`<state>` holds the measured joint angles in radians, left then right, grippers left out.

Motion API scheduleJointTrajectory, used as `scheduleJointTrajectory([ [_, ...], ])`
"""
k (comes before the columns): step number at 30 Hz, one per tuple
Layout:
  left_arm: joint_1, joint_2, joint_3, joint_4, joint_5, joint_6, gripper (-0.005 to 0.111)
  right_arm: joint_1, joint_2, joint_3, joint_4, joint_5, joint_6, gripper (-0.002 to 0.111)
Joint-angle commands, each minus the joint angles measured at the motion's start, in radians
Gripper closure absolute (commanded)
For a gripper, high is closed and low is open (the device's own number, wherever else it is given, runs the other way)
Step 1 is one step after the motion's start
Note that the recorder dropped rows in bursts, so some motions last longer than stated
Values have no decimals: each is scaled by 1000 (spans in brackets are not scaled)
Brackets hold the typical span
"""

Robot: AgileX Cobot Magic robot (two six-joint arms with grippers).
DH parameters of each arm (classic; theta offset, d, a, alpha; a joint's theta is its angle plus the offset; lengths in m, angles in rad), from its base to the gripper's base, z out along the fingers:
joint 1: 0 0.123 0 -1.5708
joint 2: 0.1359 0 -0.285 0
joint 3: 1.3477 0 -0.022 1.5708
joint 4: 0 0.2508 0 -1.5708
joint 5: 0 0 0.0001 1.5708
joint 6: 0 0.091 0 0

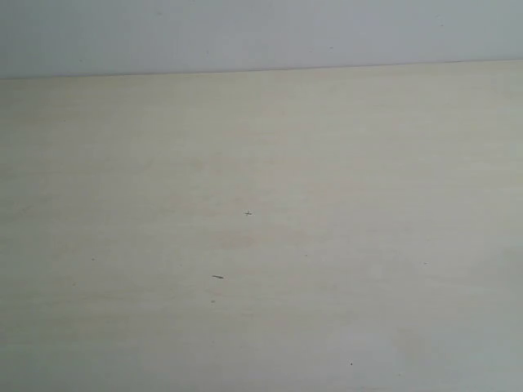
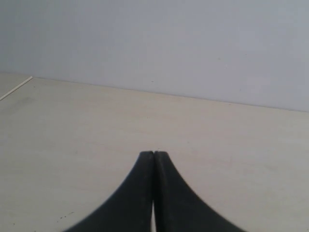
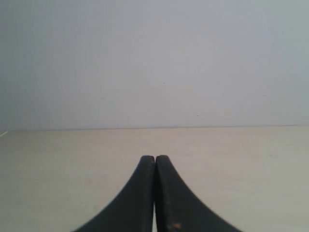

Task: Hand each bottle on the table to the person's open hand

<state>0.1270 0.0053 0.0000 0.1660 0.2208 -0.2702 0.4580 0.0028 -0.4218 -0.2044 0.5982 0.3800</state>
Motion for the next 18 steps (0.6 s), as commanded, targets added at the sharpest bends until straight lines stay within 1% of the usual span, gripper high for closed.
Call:
scheduleJointTrajectory([
  [1, 3, -5, 0, 4, 2, 5, 107, -4, -3, -5, -6, -1, -2, 108],
  [13, 3, -5, 0, 4, 2, 5, 107, -4, -3, -5, -6, -1, -2, 108],
  [18, 3, -5, 0, 4, 2, 5, 107, -4, -3, -5, -14, -1, -35, 108],
])
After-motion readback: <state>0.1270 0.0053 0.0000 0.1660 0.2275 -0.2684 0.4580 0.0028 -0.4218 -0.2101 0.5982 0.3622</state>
